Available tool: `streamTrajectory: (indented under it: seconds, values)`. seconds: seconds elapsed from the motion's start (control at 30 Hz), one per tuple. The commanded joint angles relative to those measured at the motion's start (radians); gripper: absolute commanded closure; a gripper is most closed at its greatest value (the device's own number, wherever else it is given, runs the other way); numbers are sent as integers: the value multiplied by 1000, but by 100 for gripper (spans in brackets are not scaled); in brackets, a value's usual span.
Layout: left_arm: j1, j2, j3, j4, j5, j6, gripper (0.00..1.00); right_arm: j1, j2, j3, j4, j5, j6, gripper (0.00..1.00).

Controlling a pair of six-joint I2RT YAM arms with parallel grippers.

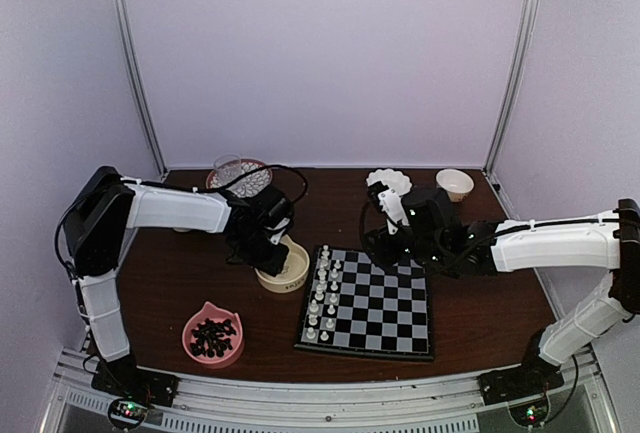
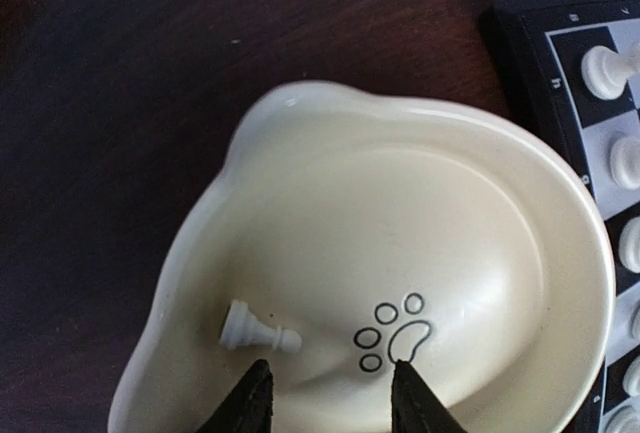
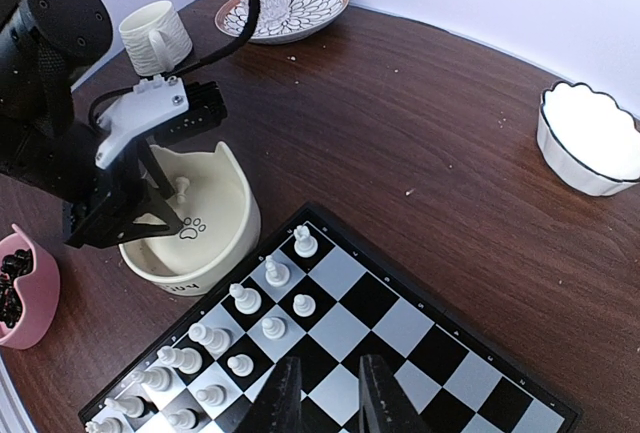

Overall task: Set up the chess pieces on the board
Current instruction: Pick up the pawn from the storage box.

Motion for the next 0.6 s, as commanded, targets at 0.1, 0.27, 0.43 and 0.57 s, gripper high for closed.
streamTrajectory:
  seconds: [0.1,0.27,0.43,0.57]
  values:
    - [-19,29,18,56,-74,-191,56,1,4,23,4,3,-7,77]
    - [-30,62,40,12,-205,-334,56,2,4,23,2,2,-7,77]
    - [-36,68,37,22,-267,-383,55,1,10,26,4,-2,-5,77]
    - [-36,89,50,41,-270,-366,55,1,12,27,4,-8,-3,77]
